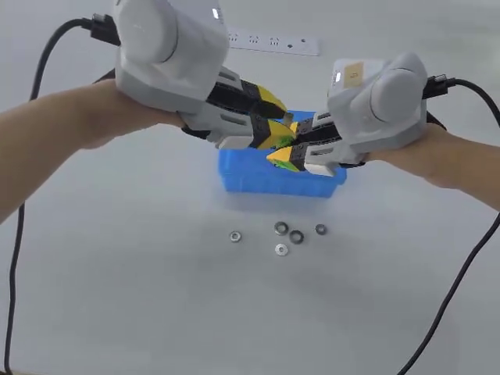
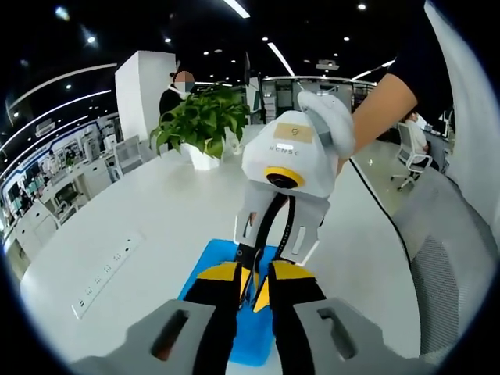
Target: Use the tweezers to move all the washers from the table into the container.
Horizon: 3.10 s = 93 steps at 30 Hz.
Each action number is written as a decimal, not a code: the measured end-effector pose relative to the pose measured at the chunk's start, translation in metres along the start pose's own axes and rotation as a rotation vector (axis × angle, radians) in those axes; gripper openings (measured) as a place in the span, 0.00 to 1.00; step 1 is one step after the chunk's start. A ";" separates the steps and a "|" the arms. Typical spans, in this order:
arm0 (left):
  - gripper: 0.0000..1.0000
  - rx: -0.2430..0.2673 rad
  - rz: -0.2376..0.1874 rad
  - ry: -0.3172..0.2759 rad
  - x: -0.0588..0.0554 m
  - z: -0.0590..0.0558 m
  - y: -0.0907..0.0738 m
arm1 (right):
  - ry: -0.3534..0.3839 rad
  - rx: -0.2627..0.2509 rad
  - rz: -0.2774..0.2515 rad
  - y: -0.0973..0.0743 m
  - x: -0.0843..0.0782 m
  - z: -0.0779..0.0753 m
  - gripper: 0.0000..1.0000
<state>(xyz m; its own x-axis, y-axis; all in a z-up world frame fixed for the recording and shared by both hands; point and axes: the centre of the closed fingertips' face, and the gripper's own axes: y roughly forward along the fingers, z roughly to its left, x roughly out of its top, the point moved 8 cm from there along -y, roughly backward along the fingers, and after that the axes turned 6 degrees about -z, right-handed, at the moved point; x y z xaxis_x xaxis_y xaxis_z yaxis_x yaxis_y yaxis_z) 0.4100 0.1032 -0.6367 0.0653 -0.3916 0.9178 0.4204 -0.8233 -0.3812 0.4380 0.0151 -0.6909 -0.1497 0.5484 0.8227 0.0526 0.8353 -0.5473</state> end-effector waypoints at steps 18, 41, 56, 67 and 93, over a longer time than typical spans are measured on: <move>0.05 0.000 0.026 0.034 0.007 -0.002 -0.002 | -0.001 0.003 -0.013 -0.001 0.002 -0.002 0.10; 0.05 0.036 -0.022 0.073 0.026 0.004 -0.029 | -0.036 -0.068 -0.035 -0.017 0.012 0.001 0.26; 0.05 0.051 -0.005 0.106 0.024 -0.019 -0.060 | 0.034 -0.145 -0.070 -0.067 0.006 0.029 0.47; 0.05 0.050 0.006 0.060 0.005 -0.059 -0.067 | 0.107 -0.136 -0.116 -0.089 -0.006 0.065 0.66; 0.05 0.040 0.000 0.021 -0.037 -0.092 -0.062 | 0.213 -0.082 -0.100 -0.081 -0.038 0.113 0.73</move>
<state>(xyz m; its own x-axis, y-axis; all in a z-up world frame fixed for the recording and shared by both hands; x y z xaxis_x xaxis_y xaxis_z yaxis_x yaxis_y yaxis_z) 0.2980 0.1308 -0.6576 0.0467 -0.4004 0.9151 0.4564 -0.8064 -0.3761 0.3281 -0.0779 -0.6947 0.0524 0.4512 0.8909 0.1291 0.8815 -0.4541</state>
